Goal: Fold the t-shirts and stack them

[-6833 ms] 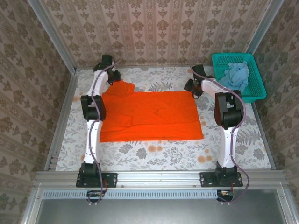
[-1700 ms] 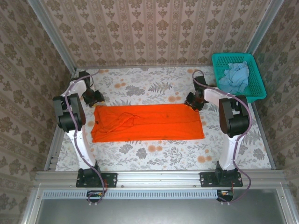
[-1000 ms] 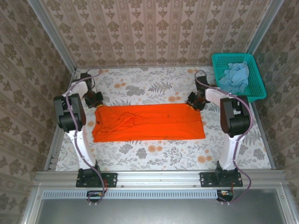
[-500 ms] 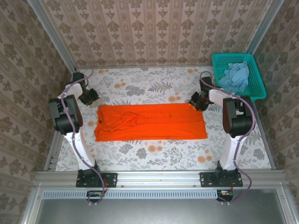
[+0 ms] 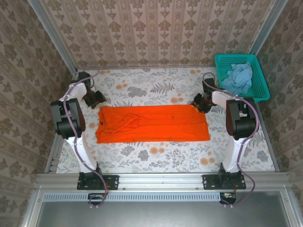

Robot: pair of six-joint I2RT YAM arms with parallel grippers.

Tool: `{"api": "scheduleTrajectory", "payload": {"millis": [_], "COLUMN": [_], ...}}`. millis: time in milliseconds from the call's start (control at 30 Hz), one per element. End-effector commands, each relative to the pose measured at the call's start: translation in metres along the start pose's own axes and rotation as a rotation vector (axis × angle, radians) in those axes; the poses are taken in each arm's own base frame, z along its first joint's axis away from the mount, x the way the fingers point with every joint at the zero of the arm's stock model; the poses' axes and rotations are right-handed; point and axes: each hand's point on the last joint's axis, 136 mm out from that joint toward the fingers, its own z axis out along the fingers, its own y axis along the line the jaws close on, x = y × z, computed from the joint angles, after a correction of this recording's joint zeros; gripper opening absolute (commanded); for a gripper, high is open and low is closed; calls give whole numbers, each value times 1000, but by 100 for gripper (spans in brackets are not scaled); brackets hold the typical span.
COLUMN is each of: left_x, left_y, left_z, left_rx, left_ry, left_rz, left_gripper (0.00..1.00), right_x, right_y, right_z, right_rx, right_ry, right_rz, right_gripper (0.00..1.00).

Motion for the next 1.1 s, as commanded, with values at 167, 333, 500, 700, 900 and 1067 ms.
{"api": "scheduleTrajectory", "payload": {"millis": [167, 333, 500, 700, 900, 1067], "left_x": [26, 27, 20, 18, 20, 21], "left_y": [-6, 6, 9, 0, 3, 5], "left_z": [7, 10, 3, 12, 21, 26], "left_rx": [-28, -108, -136, -92, -108, -111], "left_ry": [107, 122, 87, 99, 116, 118], "left_rz": [32, 31, 43, 38, 31, 36], "left_gripper": [36, 39, 48, 36, 34, 26], "right_x": [8, 8, 7, 7, 6, 5], "right_y": [-23, -23, -22, -22, -20, -21], "right_z": [3, 3, 1, 1, 0, -1], "right_rx": [82, 82, 82, 82, 81, 84], "right_ry": [29, 30, 27, 27, 26, 23], "right_rz": [14, 16, 12, 11, 9, 10], "right_gripper": [27, 27, 27, 27, 27, 27]}}
